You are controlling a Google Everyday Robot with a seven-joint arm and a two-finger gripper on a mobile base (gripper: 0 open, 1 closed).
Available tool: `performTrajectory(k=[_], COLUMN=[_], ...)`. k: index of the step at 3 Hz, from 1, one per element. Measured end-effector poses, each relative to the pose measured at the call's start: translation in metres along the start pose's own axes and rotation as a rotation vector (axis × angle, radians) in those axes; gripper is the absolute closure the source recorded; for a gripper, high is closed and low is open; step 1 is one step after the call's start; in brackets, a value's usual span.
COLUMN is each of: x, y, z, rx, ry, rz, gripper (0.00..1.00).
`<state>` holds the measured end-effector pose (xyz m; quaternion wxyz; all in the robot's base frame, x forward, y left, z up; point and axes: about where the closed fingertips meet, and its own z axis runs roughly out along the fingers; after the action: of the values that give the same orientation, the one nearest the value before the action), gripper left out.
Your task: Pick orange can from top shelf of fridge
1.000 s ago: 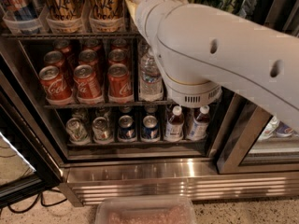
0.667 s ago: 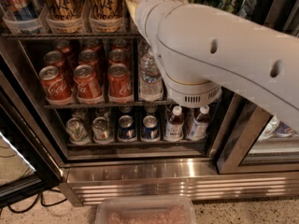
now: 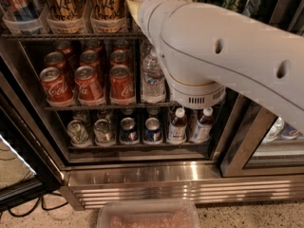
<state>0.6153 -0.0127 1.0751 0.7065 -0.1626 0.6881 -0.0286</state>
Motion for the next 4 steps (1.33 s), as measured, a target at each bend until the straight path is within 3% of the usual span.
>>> performTrajectory(k=[3, 4], x=[-0.047, -0.048], y=[-0.006, -0.011], z=[-0.012, -0.031], rx=[-0.028, -0.057], ry=[-0.070, -0.049], rz=[0.096, 0.089], gripper=[1.00, 1.00])
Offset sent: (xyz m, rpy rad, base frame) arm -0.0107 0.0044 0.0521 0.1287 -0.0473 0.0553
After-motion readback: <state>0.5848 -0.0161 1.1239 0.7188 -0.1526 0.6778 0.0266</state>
